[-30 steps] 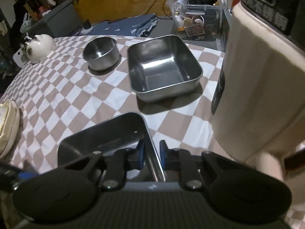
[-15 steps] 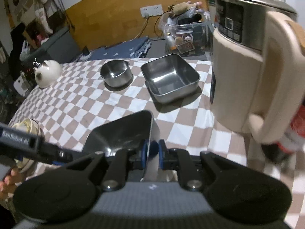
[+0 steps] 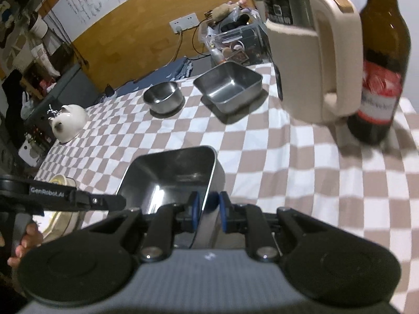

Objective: Organize plates and bowls
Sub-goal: 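Carry the steel tray with both tools toward the stacked dishes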

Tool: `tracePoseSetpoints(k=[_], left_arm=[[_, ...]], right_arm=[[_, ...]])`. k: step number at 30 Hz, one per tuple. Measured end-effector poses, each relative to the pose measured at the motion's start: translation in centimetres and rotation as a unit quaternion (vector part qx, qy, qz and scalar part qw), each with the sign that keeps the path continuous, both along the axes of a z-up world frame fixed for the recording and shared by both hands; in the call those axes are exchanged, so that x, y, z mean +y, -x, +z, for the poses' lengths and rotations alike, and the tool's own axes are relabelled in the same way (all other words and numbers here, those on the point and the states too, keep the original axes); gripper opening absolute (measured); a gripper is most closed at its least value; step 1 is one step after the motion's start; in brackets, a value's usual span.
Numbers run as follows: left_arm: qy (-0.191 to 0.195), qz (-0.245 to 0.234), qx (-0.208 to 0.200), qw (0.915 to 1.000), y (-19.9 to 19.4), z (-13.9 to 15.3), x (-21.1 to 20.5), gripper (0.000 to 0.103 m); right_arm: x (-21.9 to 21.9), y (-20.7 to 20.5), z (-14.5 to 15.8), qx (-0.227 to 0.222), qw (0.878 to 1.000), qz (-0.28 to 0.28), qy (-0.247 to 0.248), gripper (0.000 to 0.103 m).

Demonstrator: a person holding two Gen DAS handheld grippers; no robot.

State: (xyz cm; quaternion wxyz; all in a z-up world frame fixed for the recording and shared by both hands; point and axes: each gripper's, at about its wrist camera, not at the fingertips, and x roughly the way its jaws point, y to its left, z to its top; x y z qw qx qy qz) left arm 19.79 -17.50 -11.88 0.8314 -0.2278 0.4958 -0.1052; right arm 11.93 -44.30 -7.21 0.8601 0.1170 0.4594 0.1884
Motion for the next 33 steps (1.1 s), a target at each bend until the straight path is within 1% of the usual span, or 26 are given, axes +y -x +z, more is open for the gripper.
tracePoseSetpoints(k=[3, 5, 10, 16, 19, 26, 30, 33], left_arm=[[-0.004, -0.001, -0.011, 0.9999, 0.8, 0.4, 0.6, 0.004], [-0.007, -0.004, -0.011, 0.9999, 1.4, 0.4, 0.9, 0.004], [-0.024, -0.006, 0.018, 0.9995, 2.5, -1.0, 1.5, 0.004], [-0.030, 0.009, 0.038, 0.9988, 3.2, -2.0, 2.5, 0.004], [-0.037, 0.007, 0.049, 0.9981, 3.4, -2.4, 2.4, 0.004], [-0.046, -0.012, 0.068, 0.9966, 3.5, -3.4, 1.5, 0.004], [-0.052, -0.023, 0.069, 0.9960, 3.6, -3.6, 1.0, 0.005], [-0.052, -0.024, 0.068, 0.9960, 3.6, -3.6, 1.0, 0.005]], right_arm=[[0.3, 1.2, -0.3, 0.009, 1.000, -0.002, -0.012, 0.020], [0.3, 1.7, -0.5, 0.016, 1.000, -0.005, -0.023, 0.020], [1.3, 2.7, -1.7, 0.039, 0.999, -0.005, -0.034, 0.020], [3.1, 3.3, -3.1, 0.063, 0.998, 0.020, -0.017, 0.020], [3.4, 3.3, -3.3, 0.070, 0.997, 0.026, -0.014, 0.020], [3.2, 2.6, -3.7, 0.074, 0.997, 0.014, -0.009, 0.018], [3.2, 2.6, -5.1, 0.093, 0.996, 0.012, 0.014, 0.013], [3.0, 3.0, -5.6, 0.094, 0.996, 0.003, 0.006, 0.013]])
